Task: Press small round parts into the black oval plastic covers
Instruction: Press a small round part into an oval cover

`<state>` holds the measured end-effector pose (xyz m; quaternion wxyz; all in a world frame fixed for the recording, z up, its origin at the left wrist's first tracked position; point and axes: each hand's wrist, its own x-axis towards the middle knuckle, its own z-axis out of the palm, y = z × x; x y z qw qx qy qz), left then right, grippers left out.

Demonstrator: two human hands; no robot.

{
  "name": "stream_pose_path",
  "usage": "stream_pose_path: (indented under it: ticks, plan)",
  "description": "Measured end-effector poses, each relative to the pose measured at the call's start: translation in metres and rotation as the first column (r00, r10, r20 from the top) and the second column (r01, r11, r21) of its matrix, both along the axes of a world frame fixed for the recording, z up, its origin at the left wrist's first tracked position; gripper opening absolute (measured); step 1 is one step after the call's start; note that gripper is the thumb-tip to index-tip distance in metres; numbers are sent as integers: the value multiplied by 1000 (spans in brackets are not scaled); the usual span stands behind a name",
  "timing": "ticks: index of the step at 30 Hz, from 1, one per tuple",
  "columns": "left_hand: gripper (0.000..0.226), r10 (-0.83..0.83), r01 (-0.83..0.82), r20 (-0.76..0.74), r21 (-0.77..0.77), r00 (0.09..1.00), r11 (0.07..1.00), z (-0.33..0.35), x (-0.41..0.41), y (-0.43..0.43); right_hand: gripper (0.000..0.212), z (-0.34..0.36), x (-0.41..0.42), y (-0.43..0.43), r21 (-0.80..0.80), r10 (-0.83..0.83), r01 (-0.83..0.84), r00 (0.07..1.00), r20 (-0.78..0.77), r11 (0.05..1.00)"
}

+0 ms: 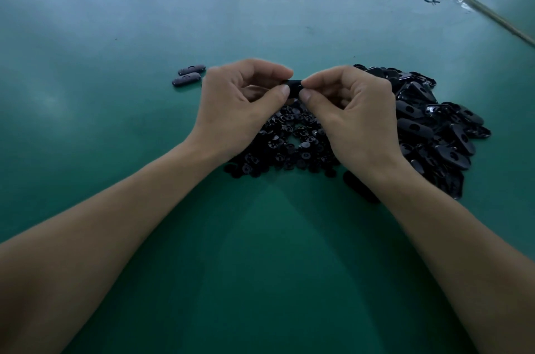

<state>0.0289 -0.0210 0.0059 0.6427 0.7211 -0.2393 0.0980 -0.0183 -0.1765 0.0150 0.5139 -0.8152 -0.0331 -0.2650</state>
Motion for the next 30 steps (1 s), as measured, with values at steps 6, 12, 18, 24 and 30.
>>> stream_pose_path:
  ticks: [6,12,18,24,30]
  plan:
    - [23,-4,2,47,49,999,999,1,-3,-1,17,0,0,0,-24,0,0,1000,-4,1000]
    - [22,31,-42,99,109,995,993,0,-6,-2,25,1,-1,0,-55,1,-3,999,-43,998]
    - [28,64,-105,216,185,974,977,-1,-5,-2,24,1,-1,1,-51,8,-12,997,-82,999]
    - [23,68,-112,227,187,971,976,-1,-3,-1,15,3,-3,3,-72,23,-29,996,-88,997]
    - [21,66,-97,178,169,982,981,-1,0,0,18,4,-5,4,-112,7,-14,998,-66,994]
